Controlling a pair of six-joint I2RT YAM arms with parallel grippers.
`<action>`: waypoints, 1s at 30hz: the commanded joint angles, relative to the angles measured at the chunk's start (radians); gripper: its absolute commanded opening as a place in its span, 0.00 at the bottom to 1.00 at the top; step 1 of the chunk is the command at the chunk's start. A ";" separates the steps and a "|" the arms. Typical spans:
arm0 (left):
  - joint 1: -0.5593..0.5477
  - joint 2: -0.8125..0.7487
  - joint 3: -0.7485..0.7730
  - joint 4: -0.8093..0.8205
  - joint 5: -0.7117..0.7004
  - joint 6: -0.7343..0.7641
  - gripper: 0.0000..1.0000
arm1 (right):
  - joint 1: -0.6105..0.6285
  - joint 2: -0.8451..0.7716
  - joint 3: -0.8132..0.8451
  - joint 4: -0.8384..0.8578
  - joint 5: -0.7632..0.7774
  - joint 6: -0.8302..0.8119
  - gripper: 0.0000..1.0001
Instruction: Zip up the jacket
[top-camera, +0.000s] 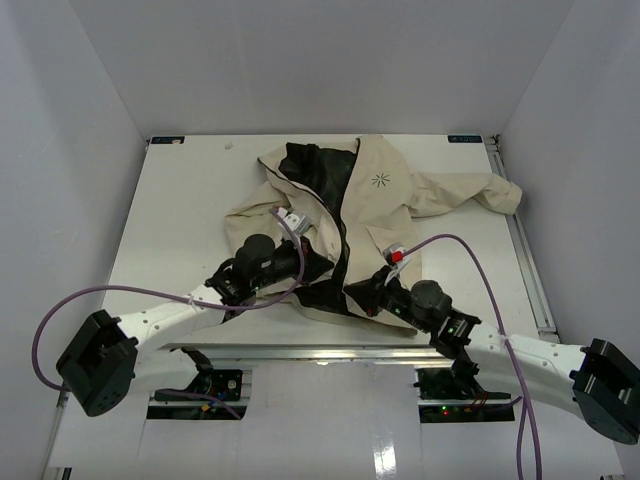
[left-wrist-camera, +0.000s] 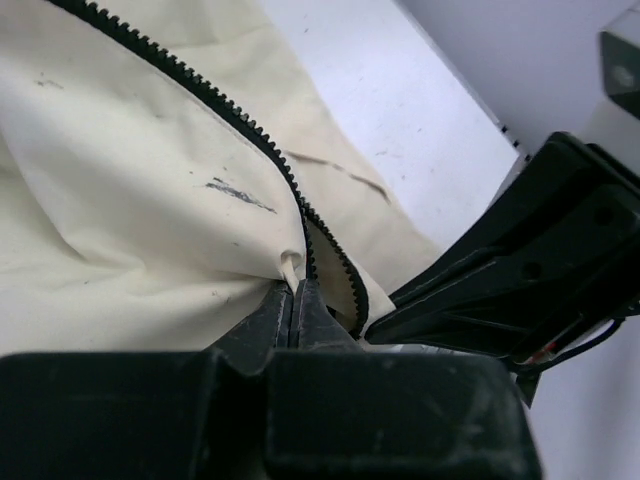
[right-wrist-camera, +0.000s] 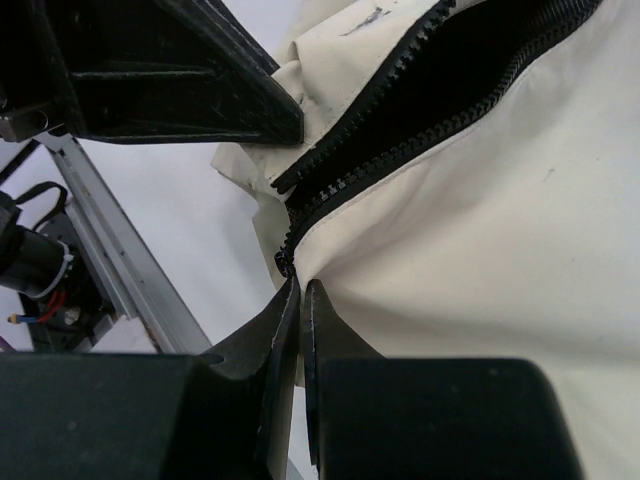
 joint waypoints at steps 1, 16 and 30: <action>-0.005 -0.109 -0.130 0.376 0.046 -0.032 0.00 | -0.001 -0.038 0.026 0.152 -0.067 0.014 0.08; -0.005 -0.142 -0.392 0.920 0.109 -0.069 0.00 | -0.003 -0.009 0.076 0.227 -0.211 0.108 0.08; -0.004 -0.108 -0.459 1.110 0.146 -0.064 0.00 | -0.007 -0.022 0.068 0.263 -0.208 0.172 0.08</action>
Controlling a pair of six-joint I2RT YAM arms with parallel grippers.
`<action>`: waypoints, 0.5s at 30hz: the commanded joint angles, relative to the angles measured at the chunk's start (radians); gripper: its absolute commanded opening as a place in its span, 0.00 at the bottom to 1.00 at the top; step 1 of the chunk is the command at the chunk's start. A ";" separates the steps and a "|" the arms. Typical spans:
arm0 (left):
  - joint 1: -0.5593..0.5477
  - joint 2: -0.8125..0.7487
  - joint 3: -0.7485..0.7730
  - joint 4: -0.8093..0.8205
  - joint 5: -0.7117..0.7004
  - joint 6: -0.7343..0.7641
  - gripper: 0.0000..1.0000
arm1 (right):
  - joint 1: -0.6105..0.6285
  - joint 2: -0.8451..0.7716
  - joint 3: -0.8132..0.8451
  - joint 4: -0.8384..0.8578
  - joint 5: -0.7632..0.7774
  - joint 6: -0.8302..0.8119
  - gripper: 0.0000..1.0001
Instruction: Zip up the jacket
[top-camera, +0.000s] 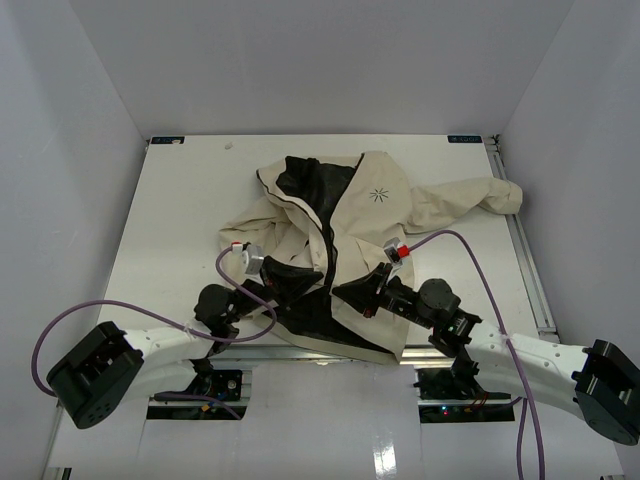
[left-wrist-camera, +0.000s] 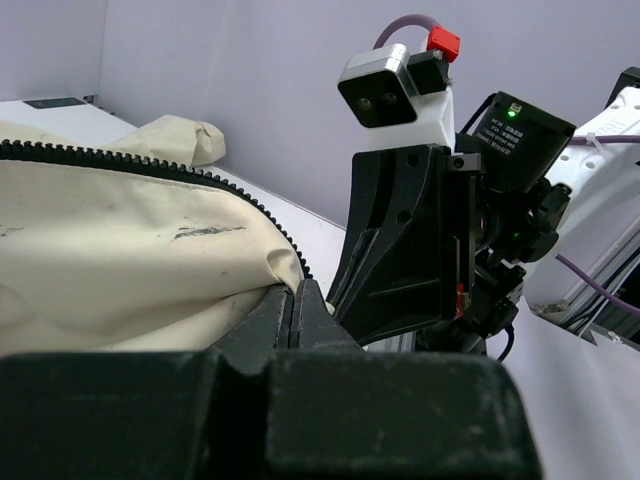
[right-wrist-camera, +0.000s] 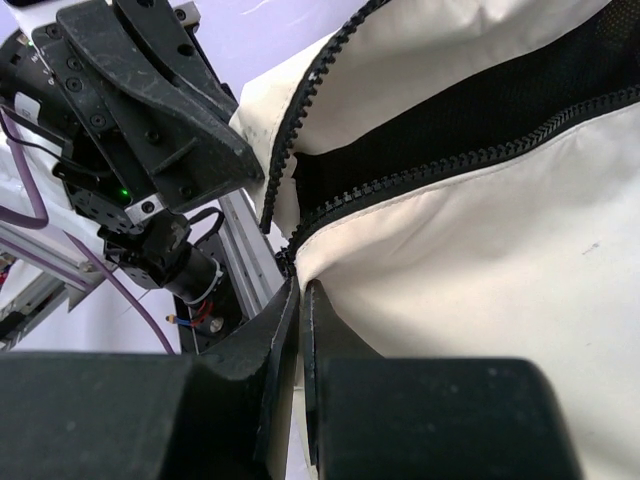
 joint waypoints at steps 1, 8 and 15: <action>-0.005 -0.002 -0.015 0.130 0.033 0.002 0.00 | -0.007 -0.018 0.039 0.102 -0.009 0.030 0.08; -0.005 0.011 -0.023 0.171 0.027 0.003 0.00 | -0.009 -0.059 0.026 0.112 -0.030 0.052 0.08; -0.004 0.018 -0.027 0.191 0.023 -0.003 0.00 | -0.008 -0.055 0.032 0.118 -0.050 0.059 0.08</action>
